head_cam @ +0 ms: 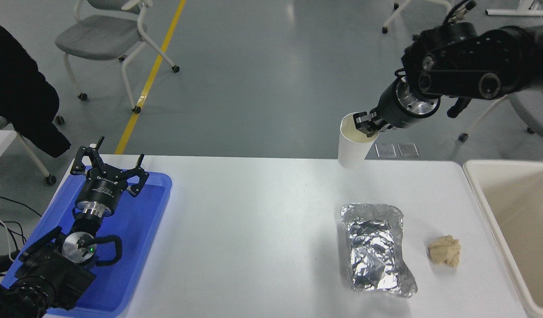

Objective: Pick up paper cup place in dustbin

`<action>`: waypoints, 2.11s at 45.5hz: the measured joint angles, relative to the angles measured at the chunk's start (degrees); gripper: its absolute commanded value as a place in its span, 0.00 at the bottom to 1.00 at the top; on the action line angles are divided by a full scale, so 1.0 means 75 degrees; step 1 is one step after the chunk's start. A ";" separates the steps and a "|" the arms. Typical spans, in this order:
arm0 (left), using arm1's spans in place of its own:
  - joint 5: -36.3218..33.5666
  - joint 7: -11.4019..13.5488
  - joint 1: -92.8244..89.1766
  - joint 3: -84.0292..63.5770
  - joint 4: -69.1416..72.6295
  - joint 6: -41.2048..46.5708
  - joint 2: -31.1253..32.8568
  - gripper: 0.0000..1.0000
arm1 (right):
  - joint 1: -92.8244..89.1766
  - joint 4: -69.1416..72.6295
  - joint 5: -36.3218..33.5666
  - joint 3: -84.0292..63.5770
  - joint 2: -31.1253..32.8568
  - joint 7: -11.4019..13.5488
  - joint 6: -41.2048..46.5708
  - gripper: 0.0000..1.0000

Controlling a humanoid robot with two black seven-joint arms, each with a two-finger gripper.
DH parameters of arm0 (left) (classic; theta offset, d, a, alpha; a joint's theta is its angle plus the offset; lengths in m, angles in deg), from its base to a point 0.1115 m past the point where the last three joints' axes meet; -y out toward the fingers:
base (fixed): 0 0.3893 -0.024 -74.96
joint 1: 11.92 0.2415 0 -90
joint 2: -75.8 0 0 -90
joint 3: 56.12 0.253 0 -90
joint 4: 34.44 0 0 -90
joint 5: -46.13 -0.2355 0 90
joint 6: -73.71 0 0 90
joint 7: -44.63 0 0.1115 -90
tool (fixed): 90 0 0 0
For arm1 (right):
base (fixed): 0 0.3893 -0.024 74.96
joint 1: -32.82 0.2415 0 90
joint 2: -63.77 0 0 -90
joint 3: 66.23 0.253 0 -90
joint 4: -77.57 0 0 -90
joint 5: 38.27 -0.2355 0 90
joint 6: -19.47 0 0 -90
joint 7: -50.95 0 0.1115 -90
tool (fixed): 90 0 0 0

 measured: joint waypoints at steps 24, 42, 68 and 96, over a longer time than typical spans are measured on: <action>0.0003 0.0000 0.0008 0.0012 0.0003 0.0000 -0.0023 1.00 | 0.1428 0.0437 -0.0048 -0.1027 0.0695 0.0191 0.0907 0.00; -0.0009 0.0000 0.0014 0.0019 0.0005 0.0000 -0.0041 1.00 | 0.1072 -0.0214 0.2250 -0.1705 0.4007 0.0162 0.0954 0.00; -0.0009 0.0000 0.0016 0.0019 0.0010 0.0000 -0.0046 1.00 | -0.4917 -0.2799 0.4063 0.2334 0.6781 0.0001 -0.1006 0.00; -0.0009 0.0012 0.0018 0.0020 0.0013 0.0000 -0.0047 1.00 | -1.0597 -0.6861 0.3643 0.6195 0.3625 -0.0038 -0.3128 0.00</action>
